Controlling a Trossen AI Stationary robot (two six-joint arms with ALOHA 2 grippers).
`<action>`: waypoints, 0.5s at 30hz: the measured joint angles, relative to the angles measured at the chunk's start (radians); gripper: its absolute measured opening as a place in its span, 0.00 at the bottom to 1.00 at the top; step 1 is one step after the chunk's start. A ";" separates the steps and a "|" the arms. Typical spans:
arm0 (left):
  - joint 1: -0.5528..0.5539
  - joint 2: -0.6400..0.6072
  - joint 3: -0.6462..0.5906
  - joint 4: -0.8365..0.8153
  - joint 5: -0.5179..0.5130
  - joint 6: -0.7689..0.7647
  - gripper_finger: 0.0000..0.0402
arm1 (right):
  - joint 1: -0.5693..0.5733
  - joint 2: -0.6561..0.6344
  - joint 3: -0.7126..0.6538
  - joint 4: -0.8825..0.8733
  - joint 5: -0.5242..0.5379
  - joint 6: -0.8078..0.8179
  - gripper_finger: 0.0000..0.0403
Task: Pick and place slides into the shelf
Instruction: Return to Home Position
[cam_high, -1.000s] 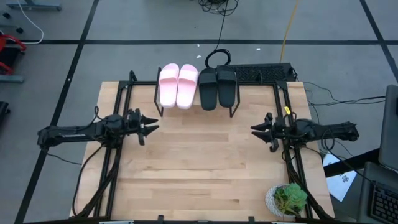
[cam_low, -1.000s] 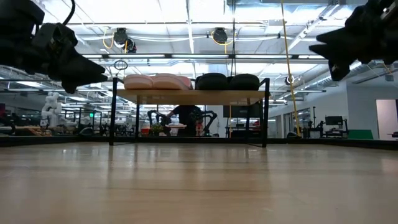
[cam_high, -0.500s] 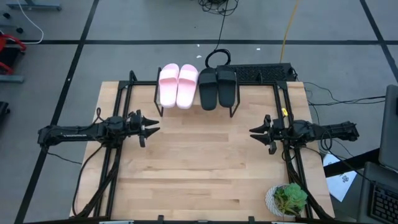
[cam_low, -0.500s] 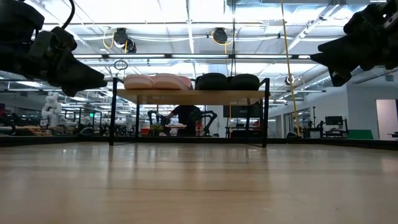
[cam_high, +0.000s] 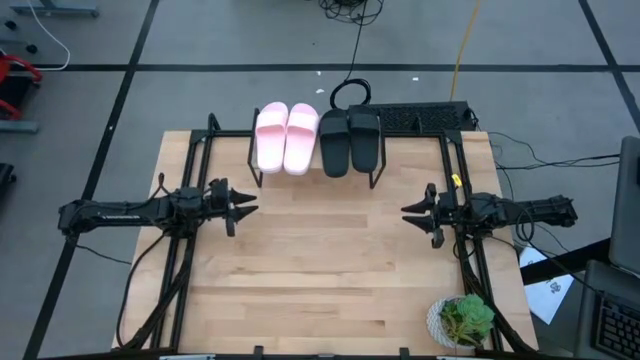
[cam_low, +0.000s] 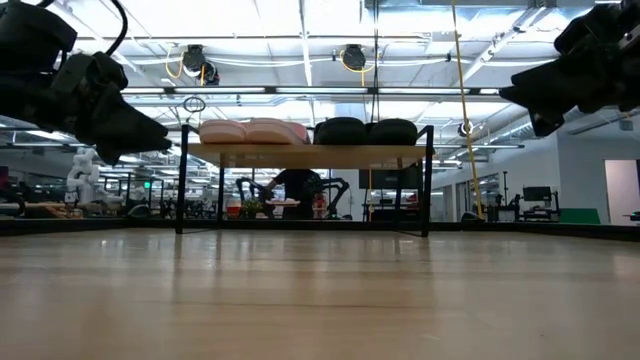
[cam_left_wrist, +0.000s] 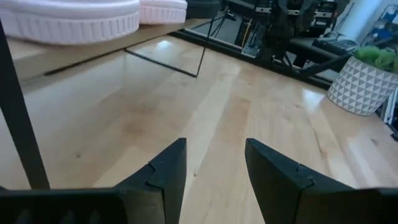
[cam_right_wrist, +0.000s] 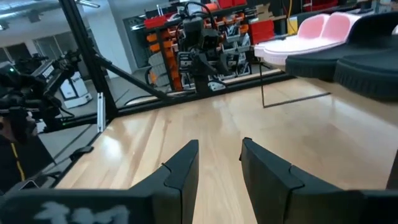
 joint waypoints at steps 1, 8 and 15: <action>0.000 0.001 0.000 0.002 0.000 -0.011 0.40 | 0.000 0.000 0.000 0.014 0.000 -0.008 0.28; 0.000 0.001 -0.002 0.025 -0.003 -0.013 0.40 | 0.000 0.003 -0.008 0.108 0.001 -0.009 0.28; 0.000 0.001 -0.002 0.028 -0.003 -0.011 0.40 | 0.000 0.003 -0.008 0.129 0.001 -0.009 0.28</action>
